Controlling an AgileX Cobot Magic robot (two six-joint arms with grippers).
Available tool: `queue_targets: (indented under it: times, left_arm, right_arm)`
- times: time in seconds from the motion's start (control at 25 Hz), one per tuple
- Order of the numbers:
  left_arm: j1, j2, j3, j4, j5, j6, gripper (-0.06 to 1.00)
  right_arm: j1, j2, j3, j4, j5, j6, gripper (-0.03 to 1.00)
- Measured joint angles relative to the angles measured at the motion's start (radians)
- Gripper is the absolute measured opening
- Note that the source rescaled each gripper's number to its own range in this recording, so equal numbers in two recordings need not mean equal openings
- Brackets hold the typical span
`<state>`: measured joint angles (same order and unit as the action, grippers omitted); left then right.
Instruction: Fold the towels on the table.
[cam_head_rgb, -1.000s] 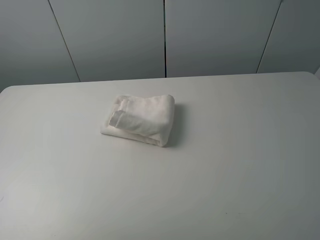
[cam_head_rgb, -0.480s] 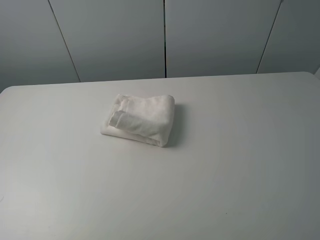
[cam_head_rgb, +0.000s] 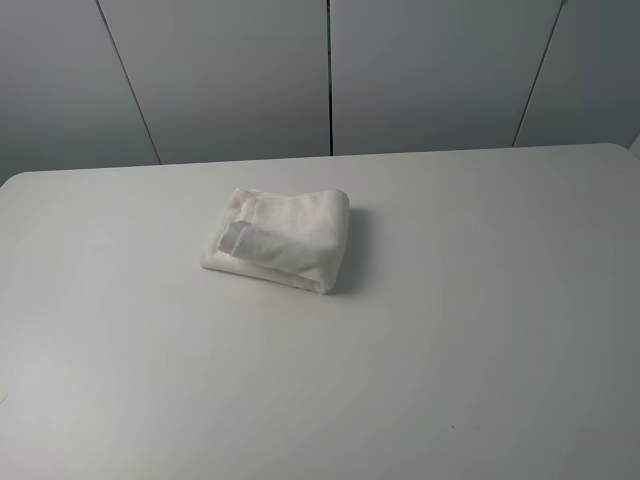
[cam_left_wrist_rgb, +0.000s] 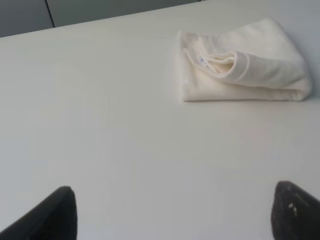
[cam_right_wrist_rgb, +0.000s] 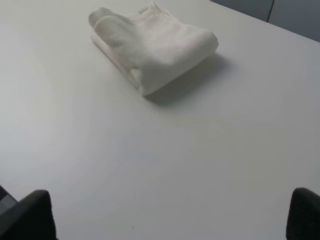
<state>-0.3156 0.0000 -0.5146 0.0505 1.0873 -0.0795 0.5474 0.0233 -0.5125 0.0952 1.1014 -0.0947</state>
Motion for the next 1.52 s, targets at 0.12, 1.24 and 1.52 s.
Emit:
queue_targets:
  times: [0.12,1.24,1.52]
  left_arm:
    - [0.032,0.000,0.000,-0.002,0.000,0.000,0.99]
    - [0.266,0.000,0.000,-0.004,0.000,0.000,0.99]
    - [0.266,0.000,0.000,-0.004,0.000,0.002,0.99]
  right_arm:
    - [-0.066,-0.021,0.000,-0.020,-0.002,0.039,0.99]
    - [-0.479,-0.024,0.000,-0.023,-0.002,0.053,0.99]
    - [-0.479,-0.024,0.000,-0.023,-0.002,0.053,0.99]
